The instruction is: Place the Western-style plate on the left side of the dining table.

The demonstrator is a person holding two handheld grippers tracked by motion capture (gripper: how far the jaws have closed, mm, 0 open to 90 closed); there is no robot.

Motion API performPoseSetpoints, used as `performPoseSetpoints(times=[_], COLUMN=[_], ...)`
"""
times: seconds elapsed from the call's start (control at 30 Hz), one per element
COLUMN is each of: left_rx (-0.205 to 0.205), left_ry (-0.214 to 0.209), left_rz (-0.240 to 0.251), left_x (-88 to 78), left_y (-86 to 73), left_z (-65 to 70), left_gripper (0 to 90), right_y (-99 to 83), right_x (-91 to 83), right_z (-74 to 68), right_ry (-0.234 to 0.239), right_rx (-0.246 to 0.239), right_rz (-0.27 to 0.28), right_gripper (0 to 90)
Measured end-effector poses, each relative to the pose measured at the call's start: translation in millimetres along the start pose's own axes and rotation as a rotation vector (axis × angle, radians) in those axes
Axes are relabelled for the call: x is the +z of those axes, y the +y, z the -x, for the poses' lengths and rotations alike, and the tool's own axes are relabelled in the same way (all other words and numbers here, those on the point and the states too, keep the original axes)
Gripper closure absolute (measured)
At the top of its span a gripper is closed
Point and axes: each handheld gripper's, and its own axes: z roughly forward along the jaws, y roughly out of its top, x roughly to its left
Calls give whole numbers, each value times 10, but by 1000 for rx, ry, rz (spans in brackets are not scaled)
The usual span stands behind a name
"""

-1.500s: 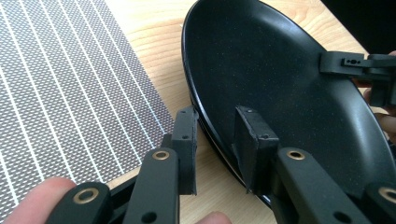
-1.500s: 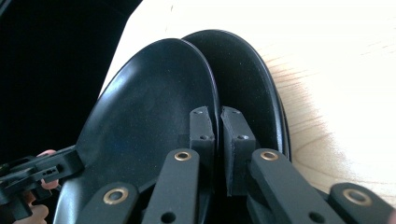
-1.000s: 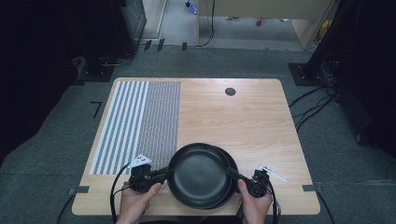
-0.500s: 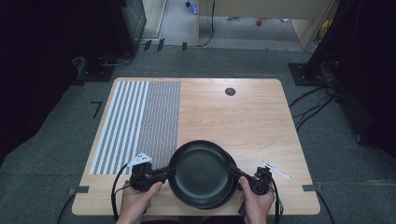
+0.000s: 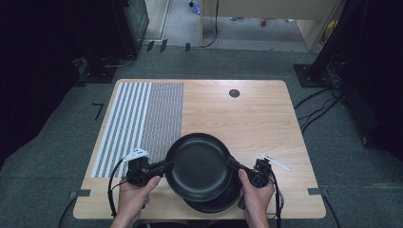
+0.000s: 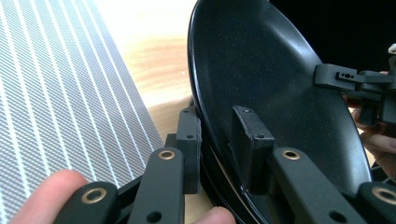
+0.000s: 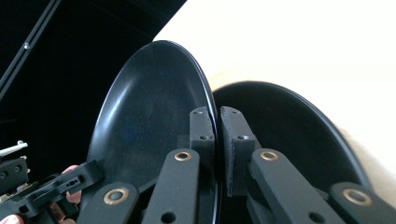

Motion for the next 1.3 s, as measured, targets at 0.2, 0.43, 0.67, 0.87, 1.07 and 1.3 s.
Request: performPoseSetpoints(times=[0.2,0.43,0.67,0.87,1.07,1.3], left_rx=[-13,-50,-73,-99,-135,-191], left_ry=[17,37,50,65,90,115], left_rz=[36,72,89,117,144,162], left_x=[-94,-215,-276,-337,-409,-436], left_y=[105,214,283,354,400,425], left_z=[-97,-295,-426,-563,-752,-996], left_gripper=[741,742,742,741,740,740], right_y=[104,226,317,398,471,522], right_x=[149,405,623,776,1041,1372], right_z=[-163,-396,-543,-673,-824,-939], right_ry=[6,12,10,6,3,-15], right_rx=[-25,-67,-88,-107,-132,-164], right_rz=[-10,-29,-52,-67,-95,-133], right_gripper=[852,852,852,851,851,852])
